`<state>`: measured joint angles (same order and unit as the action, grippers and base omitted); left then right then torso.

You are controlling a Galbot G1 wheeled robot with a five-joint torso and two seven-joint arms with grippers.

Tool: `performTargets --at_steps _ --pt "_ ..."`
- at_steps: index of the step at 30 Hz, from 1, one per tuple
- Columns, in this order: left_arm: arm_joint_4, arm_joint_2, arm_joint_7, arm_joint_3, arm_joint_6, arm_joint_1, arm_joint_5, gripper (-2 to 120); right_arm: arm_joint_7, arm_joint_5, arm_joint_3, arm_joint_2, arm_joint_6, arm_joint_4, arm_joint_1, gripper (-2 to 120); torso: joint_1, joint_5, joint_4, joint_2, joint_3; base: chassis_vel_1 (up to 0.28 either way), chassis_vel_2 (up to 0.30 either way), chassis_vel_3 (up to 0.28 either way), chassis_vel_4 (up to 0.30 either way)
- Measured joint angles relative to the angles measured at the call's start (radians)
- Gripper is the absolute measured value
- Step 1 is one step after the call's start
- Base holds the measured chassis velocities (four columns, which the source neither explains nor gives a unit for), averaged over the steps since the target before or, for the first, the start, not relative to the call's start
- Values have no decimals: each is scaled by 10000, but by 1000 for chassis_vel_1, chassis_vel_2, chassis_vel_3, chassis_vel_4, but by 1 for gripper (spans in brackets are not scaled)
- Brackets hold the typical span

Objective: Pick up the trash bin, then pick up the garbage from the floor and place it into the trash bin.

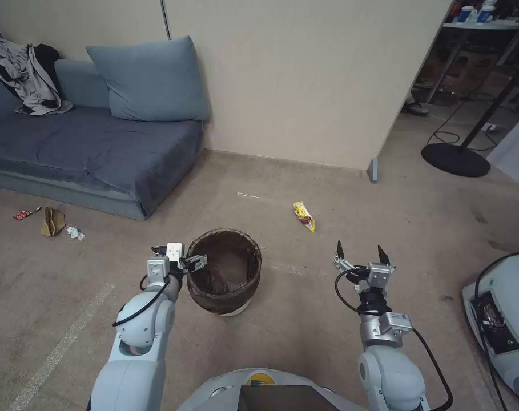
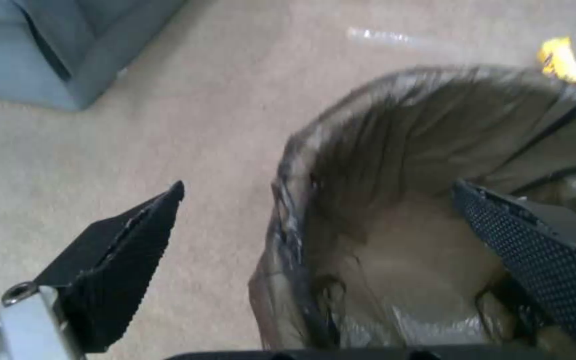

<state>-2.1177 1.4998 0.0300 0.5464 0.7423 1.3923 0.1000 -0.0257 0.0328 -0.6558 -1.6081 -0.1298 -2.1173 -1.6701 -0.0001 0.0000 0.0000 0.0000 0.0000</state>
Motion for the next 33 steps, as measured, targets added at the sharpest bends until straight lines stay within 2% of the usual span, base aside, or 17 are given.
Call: performTargets --at_steps 13,33 --pt "1104 65 766 -212 -12 -511 0 100 -11 93 -46 0 -12 102 32 100 0 0 0 0 0 0 0 0 0" --pt "1672 161 1105 -128 -58 -502 23 99 -24 72 4 0 -55 184 55 100 0 0 0 0 0 0 0 0 0"
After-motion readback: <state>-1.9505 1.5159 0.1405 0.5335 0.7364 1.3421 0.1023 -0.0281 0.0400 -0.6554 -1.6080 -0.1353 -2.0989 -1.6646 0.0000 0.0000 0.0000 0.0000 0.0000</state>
